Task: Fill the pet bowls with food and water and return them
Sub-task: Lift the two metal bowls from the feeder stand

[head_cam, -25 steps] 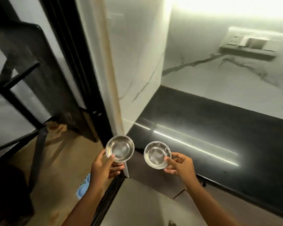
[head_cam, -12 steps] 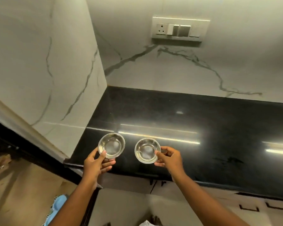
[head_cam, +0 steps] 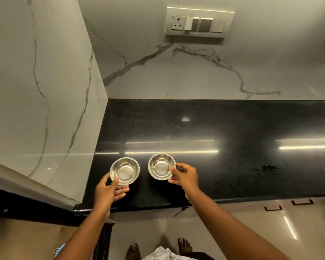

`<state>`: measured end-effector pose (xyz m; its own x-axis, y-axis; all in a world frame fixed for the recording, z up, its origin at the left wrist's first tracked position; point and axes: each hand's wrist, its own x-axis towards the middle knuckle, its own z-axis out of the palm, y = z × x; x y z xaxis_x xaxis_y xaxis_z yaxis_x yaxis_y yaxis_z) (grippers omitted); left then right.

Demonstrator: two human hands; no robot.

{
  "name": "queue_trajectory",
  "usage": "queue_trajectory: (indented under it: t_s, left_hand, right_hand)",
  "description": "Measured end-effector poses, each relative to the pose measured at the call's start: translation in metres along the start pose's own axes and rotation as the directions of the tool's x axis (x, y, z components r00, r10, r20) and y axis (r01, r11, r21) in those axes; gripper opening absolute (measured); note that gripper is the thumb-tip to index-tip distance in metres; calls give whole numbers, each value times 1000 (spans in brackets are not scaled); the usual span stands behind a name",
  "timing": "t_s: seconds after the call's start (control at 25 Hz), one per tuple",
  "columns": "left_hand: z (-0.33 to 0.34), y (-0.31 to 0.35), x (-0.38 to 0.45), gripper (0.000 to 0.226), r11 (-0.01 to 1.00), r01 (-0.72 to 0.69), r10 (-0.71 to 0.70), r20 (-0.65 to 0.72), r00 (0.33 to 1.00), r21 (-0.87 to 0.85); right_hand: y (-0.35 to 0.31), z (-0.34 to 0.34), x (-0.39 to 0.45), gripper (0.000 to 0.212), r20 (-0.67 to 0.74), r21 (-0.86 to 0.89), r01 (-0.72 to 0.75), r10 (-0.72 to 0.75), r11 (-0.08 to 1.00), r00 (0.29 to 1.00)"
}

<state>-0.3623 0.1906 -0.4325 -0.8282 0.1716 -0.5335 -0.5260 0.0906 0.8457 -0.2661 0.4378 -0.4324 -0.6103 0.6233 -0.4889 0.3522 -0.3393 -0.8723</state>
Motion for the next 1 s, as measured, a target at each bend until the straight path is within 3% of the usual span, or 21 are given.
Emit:
queue_trajectory:
  t_s: [0.6,0.76,1.0]
  left_hand:
    - [-29,4,36,43,996,12,-25,148,989,93]
    - [-32,2,39,45,988,-7,-19,165,986,153]
    - [-42,12,41,58,960,9,-52,144,988,280]
  right_hand:
    - [38,42,-3,25,-156,29,-54,58,998,986]
    - [38,43,-3,30,-166,-48,-20,12,999,986]
    - [39,28,-12,46,-188,-329,100,-169,939,967]
